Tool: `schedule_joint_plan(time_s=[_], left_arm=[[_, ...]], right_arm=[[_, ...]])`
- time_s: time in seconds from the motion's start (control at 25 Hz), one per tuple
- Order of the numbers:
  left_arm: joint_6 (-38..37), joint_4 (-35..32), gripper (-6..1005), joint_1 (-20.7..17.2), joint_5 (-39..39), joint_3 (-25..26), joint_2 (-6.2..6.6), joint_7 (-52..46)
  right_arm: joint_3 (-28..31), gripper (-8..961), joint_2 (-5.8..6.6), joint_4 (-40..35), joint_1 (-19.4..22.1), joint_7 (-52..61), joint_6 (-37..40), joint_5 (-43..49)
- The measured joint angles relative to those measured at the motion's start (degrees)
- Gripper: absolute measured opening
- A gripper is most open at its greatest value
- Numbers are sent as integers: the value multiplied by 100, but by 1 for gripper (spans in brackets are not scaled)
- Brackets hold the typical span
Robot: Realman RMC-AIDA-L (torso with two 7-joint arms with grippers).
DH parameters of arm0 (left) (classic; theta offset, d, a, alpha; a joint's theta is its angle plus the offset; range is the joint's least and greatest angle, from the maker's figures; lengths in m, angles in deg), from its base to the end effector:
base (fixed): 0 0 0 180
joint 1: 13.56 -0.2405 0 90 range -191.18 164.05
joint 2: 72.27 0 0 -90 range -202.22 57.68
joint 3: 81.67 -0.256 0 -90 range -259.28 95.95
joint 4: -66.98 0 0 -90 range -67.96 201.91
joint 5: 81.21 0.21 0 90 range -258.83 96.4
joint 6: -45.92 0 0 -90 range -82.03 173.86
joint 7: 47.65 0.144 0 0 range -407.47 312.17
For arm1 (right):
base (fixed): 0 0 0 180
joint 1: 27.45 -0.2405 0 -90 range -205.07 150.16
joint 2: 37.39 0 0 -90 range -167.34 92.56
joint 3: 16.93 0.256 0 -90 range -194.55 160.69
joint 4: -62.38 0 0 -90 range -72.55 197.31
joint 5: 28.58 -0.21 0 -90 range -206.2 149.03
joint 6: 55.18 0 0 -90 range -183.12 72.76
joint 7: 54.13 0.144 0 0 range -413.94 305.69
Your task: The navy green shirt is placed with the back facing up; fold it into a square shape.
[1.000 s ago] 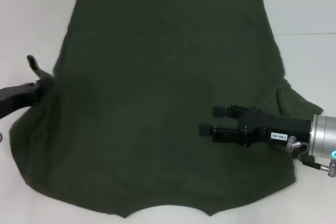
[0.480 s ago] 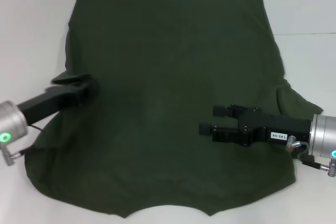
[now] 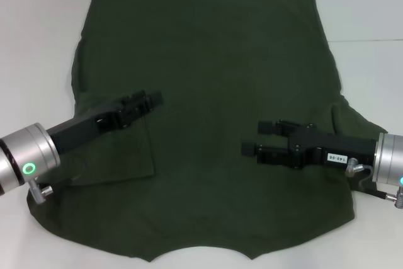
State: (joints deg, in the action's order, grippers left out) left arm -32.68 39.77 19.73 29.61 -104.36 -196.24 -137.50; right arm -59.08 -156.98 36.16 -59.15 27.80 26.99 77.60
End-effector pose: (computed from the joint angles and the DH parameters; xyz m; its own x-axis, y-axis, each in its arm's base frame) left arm -0.2639 0.3487 -0.0268 0.3603 0.5393 0.7612 0.8199 -0.5722 0.0173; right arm 0.2601 0.3319 -0.0338 0.6314 -0.4871 -0.6034 -0.6312 -0.7748 -0.0350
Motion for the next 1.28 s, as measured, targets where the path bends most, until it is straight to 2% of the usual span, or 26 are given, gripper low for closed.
schedule_joint_plan(time_s=[0.2,0.24,0.4,0.56,0.72,0.76,0.8,1.04,1.28], left_arm=[[-504,-29,481,-55,-36,0,25,175],[-1048,-19,523,-105,-35,-3,31,470],[-1824,1,676,-182,13,-88,18,1064],[-2182,56,811,-262,33,-534,-1,1734],[-2064,226,921,-314,36,-1119,-10,2496],[-1998,245,948,-316,36,-1267,-11,2624],[-1967,247,948,-317,36,-1340,-11,2679],[-1571,249,949,-322,36,-1986,-13,3098],[-1398,272,949,-279,35,-2158,-13,3108]], right_arm=[[37,915,35,-12,38,248,44,-50],[50,915,46,-53,54,397,49,-51],[78,915,130,-232,119,1118,110,-47],[78,915,282,-381,210,1858,110,-20],[91,915,514,-416,303,2564,-211,-15],[103,915,623,-417,346,2904,-378,-9],[103,915,623,-417,346,2904,-378,-9],[111,914,809,-476,552,3784,-590,53],[207,914,827,-882,812,4610,-572,536]])
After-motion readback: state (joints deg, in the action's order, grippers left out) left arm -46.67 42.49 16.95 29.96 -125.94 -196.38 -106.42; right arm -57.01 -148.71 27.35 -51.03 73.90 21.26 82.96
